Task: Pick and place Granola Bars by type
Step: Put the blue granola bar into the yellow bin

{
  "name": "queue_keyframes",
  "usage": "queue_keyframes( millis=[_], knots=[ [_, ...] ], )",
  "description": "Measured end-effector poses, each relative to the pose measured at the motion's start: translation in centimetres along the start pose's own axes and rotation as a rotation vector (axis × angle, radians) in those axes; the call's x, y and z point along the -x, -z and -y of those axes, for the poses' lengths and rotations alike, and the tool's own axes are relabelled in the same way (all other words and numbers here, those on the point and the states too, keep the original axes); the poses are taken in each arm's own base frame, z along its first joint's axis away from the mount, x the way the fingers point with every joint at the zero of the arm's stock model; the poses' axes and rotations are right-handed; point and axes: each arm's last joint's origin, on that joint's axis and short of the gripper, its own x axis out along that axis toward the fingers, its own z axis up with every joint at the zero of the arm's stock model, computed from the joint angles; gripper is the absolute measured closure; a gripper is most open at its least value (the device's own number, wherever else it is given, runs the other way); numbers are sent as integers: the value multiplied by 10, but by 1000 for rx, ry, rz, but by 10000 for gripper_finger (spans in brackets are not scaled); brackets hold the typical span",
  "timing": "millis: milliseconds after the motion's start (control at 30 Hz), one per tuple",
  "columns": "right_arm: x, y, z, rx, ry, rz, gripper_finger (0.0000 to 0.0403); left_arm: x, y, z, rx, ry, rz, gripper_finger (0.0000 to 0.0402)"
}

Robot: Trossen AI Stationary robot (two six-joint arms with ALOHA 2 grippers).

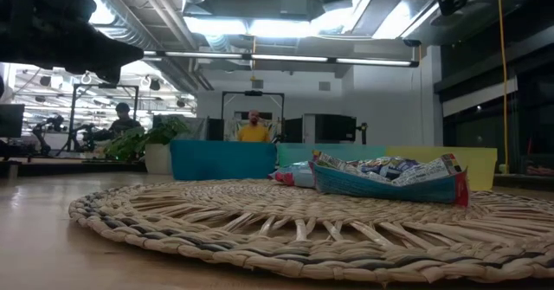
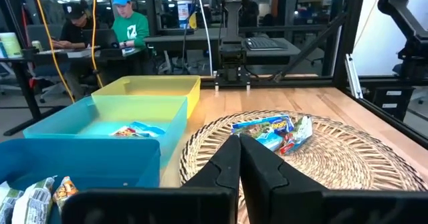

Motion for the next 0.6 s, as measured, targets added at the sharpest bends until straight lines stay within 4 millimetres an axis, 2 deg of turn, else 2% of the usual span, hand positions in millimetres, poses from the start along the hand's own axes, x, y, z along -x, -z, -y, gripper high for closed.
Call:
queue_keyframes(
  millis=[600],
  knots=[
    [0, 0, 0, 0, 0, 0, 370, 0, 0, 0, 0, 0, 0, 396]
  ],
)
